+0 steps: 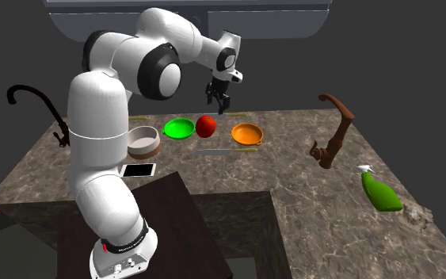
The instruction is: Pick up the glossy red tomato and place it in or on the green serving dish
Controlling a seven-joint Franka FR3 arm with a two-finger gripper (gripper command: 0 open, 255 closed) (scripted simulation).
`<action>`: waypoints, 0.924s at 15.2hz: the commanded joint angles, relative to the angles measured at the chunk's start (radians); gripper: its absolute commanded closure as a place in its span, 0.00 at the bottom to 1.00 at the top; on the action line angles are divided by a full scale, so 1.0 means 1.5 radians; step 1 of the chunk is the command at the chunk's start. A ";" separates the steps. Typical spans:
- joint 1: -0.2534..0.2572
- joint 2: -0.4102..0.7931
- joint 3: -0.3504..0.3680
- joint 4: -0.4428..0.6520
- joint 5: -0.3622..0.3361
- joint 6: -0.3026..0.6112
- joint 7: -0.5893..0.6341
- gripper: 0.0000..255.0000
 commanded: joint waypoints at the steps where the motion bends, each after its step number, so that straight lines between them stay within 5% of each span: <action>1: 0.018 0.052 0.004 0.049 -0.005 -0.009 0.019 0.00; 6: 0.058 0.173 0.006 0.174 -0.016 -0.039 0.050 0.00; 14: 0.062 0.183 0.006 0.121 -0.018 0.024 0.050 0.00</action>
